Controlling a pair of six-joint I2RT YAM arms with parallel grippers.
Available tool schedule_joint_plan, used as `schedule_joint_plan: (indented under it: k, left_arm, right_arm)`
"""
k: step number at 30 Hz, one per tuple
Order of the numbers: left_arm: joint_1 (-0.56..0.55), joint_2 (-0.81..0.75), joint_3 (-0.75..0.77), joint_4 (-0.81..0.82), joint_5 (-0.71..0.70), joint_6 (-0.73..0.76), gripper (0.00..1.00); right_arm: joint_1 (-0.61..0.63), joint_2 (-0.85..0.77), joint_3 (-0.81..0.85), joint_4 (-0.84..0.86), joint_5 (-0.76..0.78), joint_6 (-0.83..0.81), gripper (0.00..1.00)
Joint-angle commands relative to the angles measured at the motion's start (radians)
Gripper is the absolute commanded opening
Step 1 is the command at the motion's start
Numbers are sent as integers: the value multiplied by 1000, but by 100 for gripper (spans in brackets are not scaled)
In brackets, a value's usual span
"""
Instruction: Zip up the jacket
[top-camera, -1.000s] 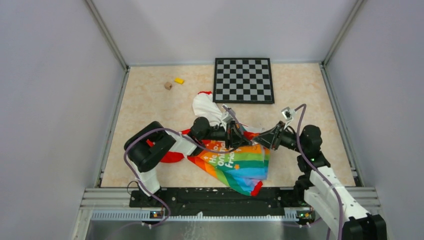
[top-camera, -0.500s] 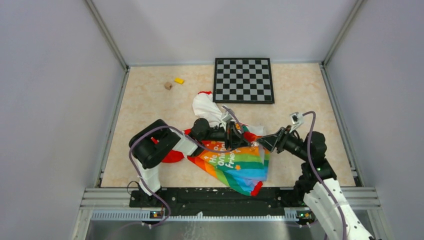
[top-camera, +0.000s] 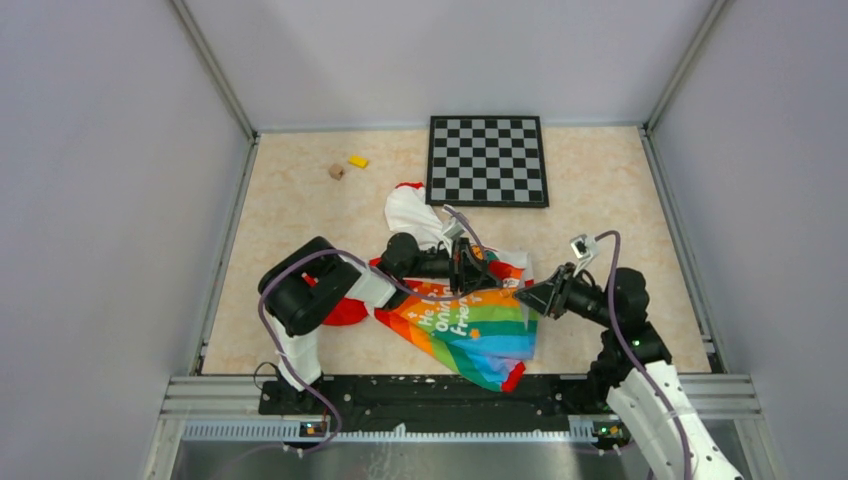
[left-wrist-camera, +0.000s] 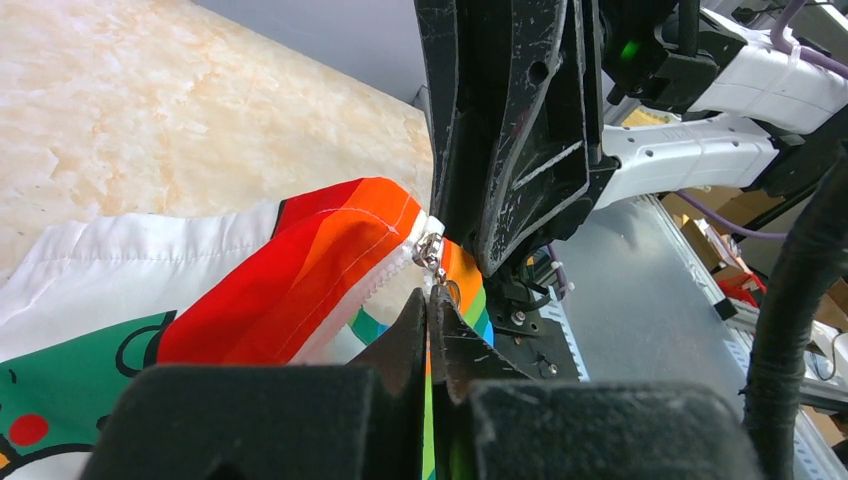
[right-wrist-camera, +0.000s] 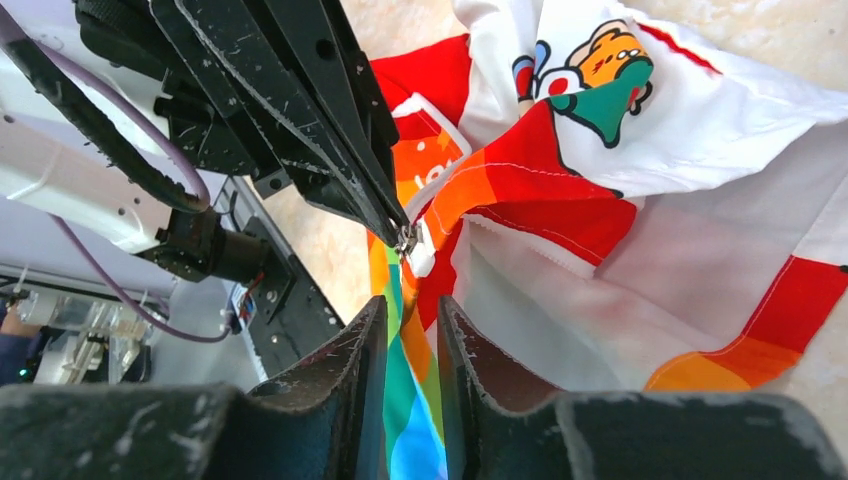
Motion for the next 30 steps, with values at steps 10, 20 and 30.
schedule_joint_plan:
  k: [10, 20, 30]
  left_arm:
    - [3, -8, 31, 52, 24, -20, 0]
    - [24, -114, -12, -125, -74, -4, 51]
    - [29, -407, 3, -910, -394, -170, 57]
  right_arm:
    - [-1, 113, -32, 168, -89, -25, 18]
    - [-1, 118, -39, 220, -83, -33, 0]
    - [-1, 116, -42, 217, -97, -52, 0]
